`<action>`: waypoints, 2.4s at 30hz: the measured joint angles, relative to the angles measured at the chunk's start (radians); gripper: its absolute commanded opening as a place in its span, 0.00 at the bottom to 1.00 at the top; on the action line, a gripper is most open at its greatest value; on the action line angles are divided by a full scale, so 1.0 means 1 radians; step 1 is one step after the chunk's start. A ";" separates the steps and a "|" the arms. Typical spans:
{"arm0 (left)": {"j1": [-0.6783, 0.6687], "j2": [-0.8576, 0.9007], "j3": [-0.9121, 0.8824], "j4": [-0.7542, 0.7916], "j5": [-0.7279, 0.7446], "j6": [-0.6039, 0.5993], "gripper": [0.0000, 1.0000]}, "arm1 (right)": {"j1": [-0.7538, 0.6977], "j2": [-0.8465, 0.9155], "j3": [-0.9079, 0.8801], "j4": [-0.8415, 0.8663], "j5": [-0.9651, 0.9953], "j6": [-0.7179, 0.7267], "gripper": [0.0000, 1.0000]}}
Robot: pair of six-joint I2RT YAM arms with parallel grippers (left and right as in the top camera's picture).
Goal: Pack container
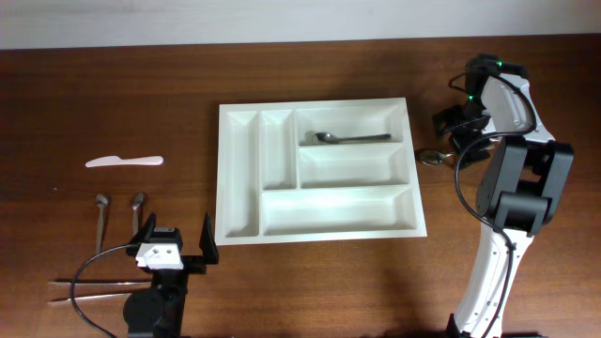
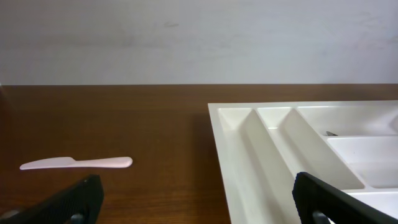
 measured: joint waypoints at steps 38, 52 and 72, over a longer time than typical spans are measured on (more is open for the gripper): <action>0.000 0.000 0.000 0.000 0.000 0.000 0.99 | -0.007 0.000 -0.005 0.049 -0.027 -0.044 0.93; 0.000 0.000 0.000 0.000 0.000 0.000 0.99 | -0.007 0.000 -0.007 0.048 -0.026 -0.043 0.31; 0.000 0.000 0.000 0.000 0.000 0.000 0.99 | -0.007 0.000 -0.009 0.039 -0.023 -0.039 0.04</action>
